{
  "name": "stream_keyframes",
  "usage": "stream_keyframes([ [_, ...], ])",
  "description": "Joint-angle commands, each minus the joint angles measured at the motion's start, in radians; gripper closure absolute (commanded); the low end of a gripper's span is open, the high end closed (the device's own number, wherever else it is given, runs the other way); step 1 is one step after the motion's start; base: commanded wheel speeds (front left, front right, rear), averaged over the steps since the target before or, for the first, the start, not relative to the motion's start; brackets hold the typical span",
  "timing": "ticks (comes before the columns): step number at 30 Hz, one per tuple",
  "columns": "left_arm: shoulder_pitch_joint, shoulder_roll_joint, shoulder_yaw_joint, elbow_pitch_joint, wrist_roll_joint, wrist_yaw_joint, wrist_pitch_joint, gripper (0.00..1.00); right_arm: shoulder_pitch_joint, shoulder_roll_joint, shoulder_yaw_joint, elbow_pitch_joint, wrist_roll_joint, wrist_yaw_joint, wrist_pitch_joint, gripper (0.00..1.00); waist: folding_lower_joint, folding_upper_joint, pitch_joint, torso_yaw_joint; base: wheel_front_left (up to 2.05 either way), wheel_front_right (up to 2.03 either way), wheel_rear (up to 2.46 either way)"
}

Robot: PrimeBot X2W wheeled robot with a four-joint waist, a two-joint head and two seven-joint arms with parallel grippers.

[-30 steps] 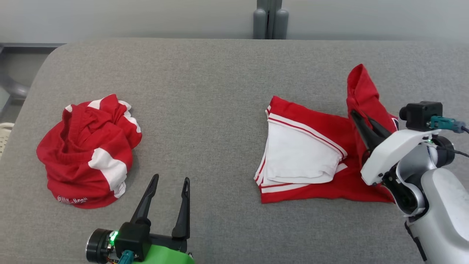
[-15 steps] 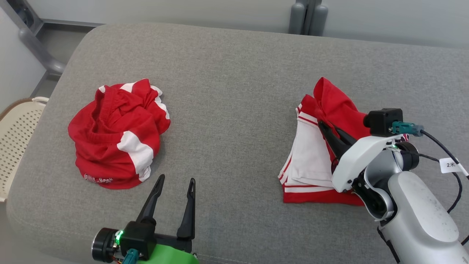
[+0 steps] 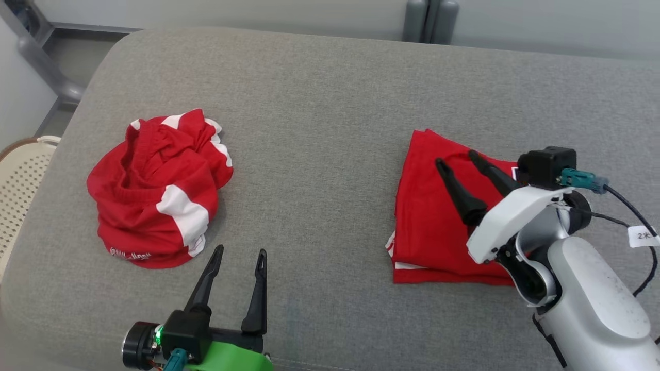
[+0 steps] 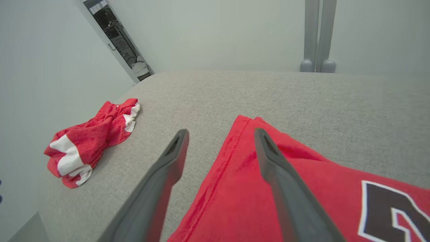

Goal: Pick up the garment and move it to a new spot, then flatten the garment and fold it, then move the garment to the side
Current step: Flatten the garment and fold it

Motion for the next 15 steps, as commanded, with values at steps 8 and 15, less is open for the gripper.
stream_keyframes([
  [8, -0.003, 0.001, 0.039, -0.015, 0.02, -0.006, 0.0, 0.0, 0.056, -0.082, -0.002, 0.01, -0.055, -0.001, -0.22, 0.0, 0.0, 0.0, -0.046, -0.186, 0.0, 0.0, 0.0],
  [15, 0.008, 0.001, 0.061, -0.018, -0.003, -0.007, 0.0, 0.0, 0.081, -0.111, 0.023, 0.108, -0.112, -0.001, -0.396, 0.0, 0.0, 0.0, -0.082, -0.283, 0.0, 0.0, 0.0],
])
